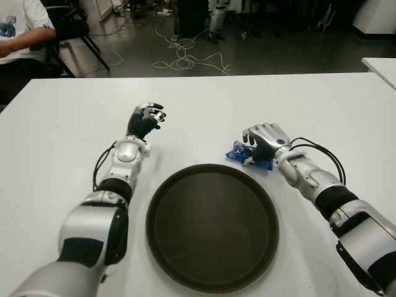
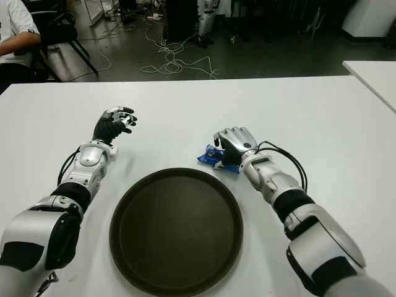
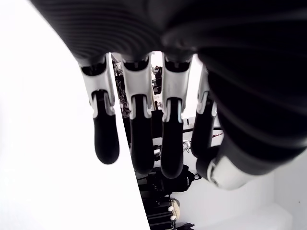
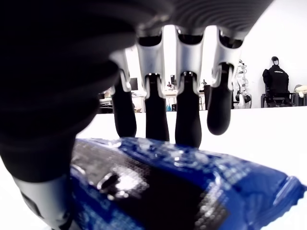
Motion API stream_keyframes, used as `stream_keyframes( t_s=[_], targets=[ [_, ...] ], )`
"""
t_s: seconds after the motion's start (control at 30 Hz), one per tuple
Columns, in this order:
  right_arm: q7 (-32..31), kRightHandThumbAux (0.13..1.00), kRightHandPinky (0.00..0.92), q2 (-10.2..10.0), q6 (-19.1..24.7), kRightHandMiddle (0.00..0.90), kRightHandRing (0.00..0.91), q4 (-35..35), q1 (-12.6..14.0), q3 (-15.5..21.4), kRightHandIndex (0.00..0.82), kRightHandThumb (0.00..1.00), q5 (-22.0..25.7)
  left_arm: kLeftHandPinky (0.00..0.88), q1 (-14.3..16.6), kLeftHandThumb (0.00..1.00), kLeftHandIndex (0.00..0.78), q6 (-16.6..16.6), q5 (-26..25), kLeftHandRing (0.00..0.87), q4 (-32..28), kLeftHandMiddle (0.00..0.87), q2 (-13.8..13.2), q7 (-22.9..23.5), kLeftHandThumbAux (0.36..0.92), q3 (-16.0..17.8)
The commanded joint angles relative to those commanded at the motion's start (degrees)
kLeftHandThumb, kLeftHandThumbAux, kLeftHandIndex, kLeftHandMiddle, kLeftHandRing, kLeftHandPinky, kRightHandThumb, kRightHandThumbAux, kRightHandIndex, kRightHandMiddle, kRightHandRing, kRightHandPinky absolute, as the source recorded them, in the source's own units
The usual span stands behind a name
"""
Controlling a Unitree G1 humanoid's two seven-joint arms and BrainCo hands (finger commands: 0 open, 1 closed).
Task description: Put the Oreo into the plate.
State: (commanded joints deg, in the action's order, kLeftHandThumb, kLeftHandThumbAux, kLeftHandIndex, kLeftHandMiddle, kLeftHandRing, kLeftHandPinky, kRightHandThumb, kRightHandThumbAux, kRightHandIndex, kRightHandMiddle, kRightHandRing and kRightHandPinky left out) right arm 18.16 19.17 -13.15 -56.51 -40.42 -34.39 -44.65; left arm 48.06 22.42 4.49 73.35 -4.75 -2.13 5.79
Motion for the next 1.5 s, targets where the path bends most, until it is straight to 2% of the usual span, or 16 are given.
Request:
stream_keyframes(
  t_s=[0.23,0.67,0.73,0.87,0.9,0.97,1.03,1.13,1.23,1.5],
  targets=[
    [-0.34,0.765,0.525,0.00,-0.51,0.562,0.592,0.05,0.14,0.47,0.467,0.000,0.34,0.462,-0.04,0.822,0.381,0.03,0.00,0.403,0.01,0.459,0.02,-0.18,0.685,0.02],
    [-0.18,0.777,0.569,-0.59,0.37,0.588,0.620,-0.13,0.20,1.07,0.468,0.000,0.27,0.463,-0.10,0.821,0.374,0.08,-0.01,0.414,0.00,0.464,-0.12,0.08,0.686,0.01],
    [0.02,0.781,0.559,-0.74,0.12,0.569,0.598,-0.26,0.28,1.36,0.472,0.000,0.57,0.469,-0.08,0.821,0.376,-0.05,-0.02,0.413,0.00,0.463,-0.15,0.16,0.685,0.01],
    [0.04,0.733,0.456,-1.01,-0.23,0.479,0.500,-0.54,0.44,1.68,0.434,0.000,0.92,0.478,-0.11,0.822,0.377,-0.06,0.03,0.415,0.00,0.462,-0.21,0.23,0.685,-0.04],
    [-0.02,0.682,0.370,-1.12,-0.38,0.391,0.409,-0.72,0.49,1.76,0.344,0.000,1.05,0.478,-0.12,0.821,0.376,-0.03,0.07,0.416,0.01,0.463,-0.23,0.24,0.685,-0.07],
    [-0.85,0.623,0.262,-1.23,-0.53,0.286,0.299,-1.03,0.53,1.78,0.239,0.000,1.25,0.476,-0.16,0.820,0.374,0.08,0.17,0.416,-0.02,0.463,-0.27,0.24,0.686,-0.17],
    [-1.87,0.558,0.123,-1.20,-0.47,0.149,0.151,-1.30,0.47,1.61,0.113,0.000,1.25,0.471,-0.15,0.820,0.372,0.14,0.20,0.415,-0.05,0.463,-0.27,0.23,0.687,-0.21],
    [-4.13,0.514,0.041,-1.00,-0.06,0.051,0.051,-1.64,0.15,1.10,0.037,0.000,0.83,0.465,-0.13,0.819,0.372,0.14,0.27,0.412,-0.07,0.462,-0.28,0.15,0.687,-0.28],
    [-6.54,0.488,0.013,-0.74,0.57,0.016,0.016,-1.57,-0.23,0.50,0.012,0.000,0.24,0.469,-0.09,0.819,0.372,0.08,0.36,0.415,-0.08,0.462,-0.31,0.02,0.687,-0.37],
    [-11.66,0.449,0.000,-0.71,1.55,0.000,0.000,-2.00,-0.82,-0.17,0.000,0.000,-0.07,0.468,-0.04,0.821,0.374,-0.07,0.25,0.414,-0.01,0.463,-0.24,-0.12,0.686,-0.25]
  ],
)
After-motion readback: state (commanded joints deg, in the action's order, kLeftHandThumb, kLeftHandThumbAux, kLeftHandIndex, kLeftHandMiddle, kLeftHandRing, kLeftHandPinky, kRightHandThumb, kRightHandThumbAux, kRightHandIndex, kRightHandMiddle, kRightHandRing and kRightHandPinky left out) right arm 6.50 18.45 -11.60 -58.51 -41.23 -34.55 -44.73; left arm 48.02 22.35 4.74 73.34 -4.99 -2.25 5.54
